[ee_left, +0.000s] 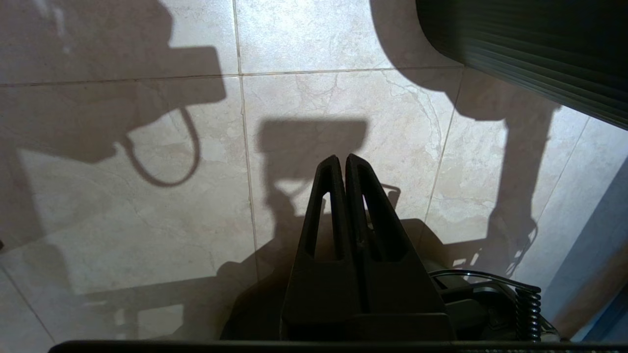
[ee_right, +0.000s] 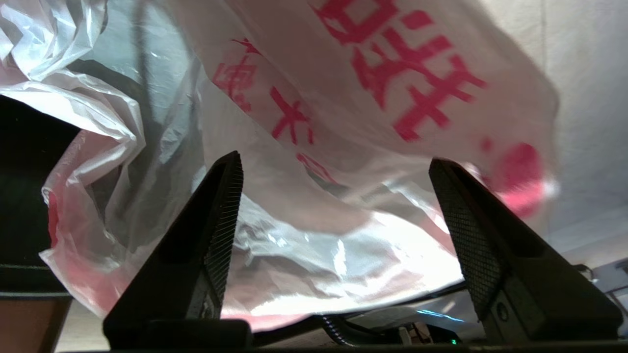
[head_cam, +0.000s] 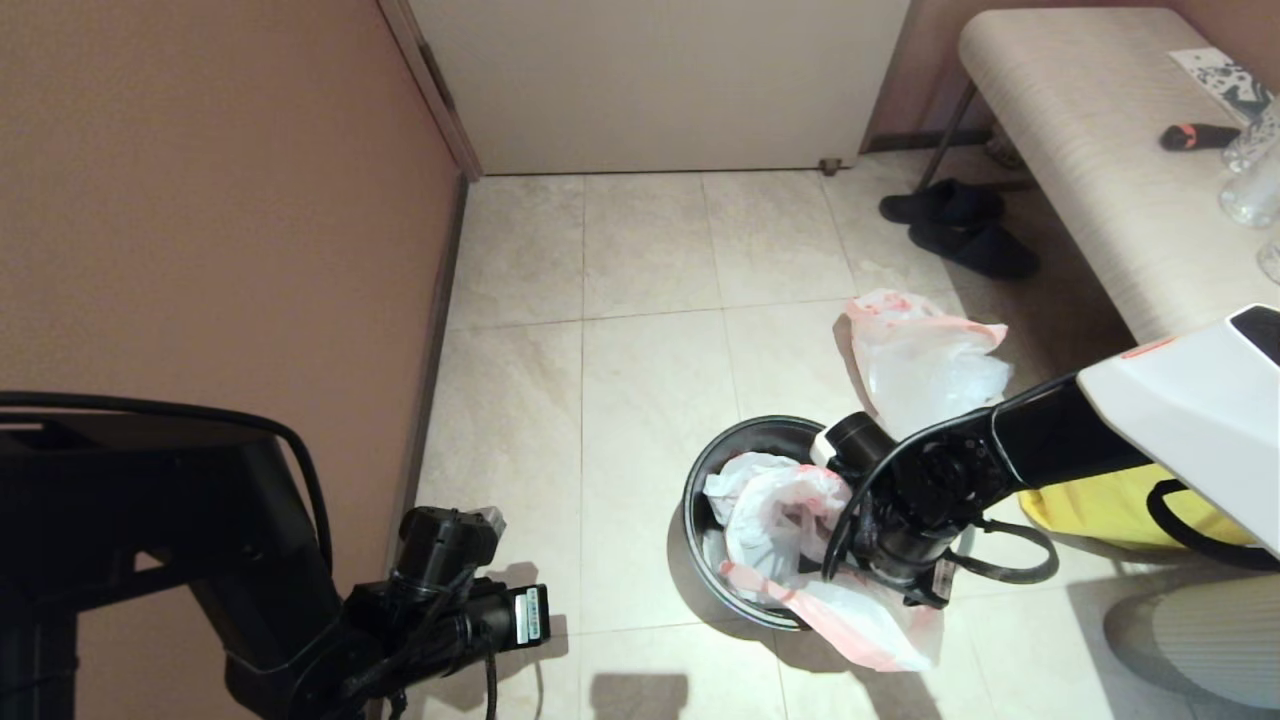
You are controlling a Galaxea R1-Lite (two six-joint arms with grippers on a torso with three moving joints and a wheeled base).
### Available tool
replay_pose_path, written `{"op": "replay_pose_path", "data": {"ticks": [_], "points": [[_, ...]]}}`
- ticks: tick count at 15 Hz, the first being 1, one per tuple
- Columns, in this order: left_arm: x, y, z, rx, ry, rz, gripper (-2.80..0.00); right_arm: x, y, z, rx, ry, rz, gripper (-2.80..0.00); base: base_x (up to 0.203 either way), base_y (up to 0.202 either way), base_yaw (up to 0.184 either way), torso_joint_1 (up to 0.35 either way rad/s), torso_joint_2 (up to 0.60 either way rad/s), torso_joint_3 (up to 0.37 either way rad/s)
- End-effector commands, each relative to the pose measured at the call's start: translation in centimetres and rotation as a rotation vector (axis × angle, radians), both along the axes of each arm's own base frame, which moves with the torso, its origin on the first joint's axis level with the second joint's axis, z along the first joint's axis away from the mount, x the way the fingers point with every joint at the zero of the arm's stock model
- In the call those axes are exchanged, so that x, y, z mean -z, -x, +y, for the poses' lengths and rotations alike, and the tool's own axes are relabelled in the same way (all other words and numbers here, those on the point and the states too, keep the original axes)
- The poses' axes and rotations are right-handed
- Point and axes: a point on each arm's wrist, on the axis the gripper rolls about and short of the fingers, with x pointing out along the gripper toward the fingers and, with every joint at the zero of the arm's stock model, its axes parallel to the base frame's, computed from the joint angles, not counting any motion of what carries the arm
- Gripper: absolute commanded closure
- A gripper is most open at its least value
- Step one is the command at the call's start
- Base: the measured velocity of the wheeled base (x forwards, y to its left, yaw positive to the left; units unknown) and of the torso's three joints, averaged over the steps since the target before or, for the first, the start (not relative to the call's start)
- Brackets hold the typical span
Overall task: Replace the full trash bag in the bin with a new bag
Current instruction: Put the new garbage bag on the trash can
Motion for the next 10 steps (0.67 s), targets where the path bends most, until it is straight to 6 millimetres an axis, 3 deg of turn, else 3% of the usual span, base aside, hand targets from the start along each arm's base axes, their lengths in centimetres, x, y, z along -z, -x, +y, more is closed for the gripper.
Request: {"op": "replay_pose_path", "data": {"ticks": [1,9,10], "points": [[0.00,-0.04,-0.01,-0.002,0.003,-0.003,0.00,2.03,-0.95,-0.18,0.011,-0.030,0.019,-2.80,0.000,0.000,0.000,0.000,0.00,0.000],[0.00,-0.04,-0.01,-0.002,0.003,-0.003,0.00,2.74,-1.74,-0.90,0.025,-0.069,0.027,-2.80,0.000,0.000,0.000,0.000,0.00,0.000],[0.00,-0.04,-0.01,-0.002,0.003,-0.003,0.00,2.96,-1.83,-0.99,0.027,-0.066,0.031,0.00,0.000,0.000,0.000,0.000,0.00,0.000]]}}
